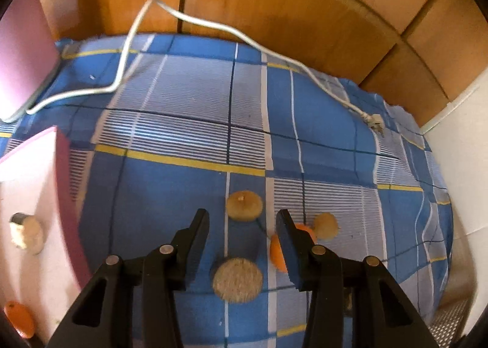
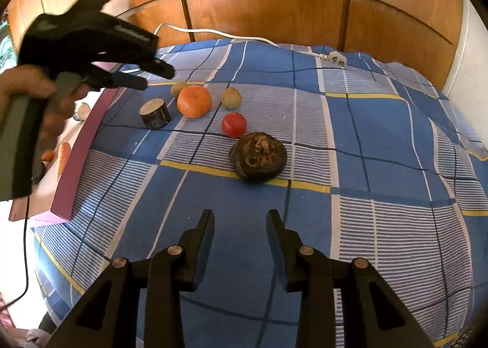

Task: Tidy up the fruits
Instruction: 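Reach the left tool to the small brown round fruit and grasp it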

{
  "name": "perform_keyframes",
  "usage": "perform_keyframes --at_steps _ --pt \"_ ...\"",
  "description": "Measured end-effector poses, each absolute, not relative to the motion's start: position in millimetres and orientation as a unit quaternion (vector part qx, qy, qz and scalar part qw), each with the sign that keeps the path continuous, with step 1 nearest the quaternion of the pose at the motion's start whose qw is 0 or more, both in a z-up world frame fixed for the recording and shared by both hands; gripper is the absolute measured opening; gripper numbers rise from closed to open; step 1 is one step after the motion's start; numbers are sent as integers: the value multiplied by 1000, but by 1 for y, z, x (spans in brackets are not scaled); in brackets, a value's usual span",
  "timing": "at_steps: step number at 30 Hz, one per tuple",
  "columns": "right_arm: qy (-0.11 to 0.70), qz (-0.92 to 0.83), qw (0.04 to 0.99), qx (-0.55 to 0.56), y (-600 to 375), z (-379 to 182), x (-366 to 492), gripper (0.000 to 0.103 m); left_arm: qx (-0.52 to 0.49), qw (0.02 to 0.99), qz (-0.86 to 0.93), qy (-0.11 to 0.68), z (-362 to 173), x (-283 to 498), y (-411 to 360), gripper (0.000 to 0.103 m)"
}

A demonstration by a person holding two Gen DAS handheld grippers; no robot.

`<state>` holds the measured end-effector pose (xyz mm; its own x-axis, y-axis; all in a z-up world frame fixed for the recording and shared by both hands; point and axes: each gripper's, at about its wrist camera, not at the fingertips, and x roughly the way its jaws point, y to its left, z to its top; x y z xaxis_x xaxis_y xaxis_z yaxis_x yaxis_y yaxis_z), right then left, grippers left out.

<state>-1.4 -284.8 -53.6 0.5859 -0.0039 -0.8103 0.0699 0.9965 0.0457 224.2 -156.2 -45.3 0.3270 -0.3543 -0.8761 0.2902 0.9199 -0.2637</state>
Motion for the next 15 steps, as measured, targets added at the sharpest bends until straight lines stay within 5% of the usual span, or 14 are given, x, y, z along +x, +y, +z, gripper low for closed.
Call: perform_keyframes --at_steps 5,7,15 --pt "461 -15 887 37 -284 -58 -1 35 -27 803 -190 564 -63 239 -165 45" --pt "463 -14 885 38 -285 -60 0 35 -23 808 -187 558 -64 240 -166 30" --pt "462 -17 885 49 -290 -61 -2 35 -43 824 -197 529 -46 217 -140 30"
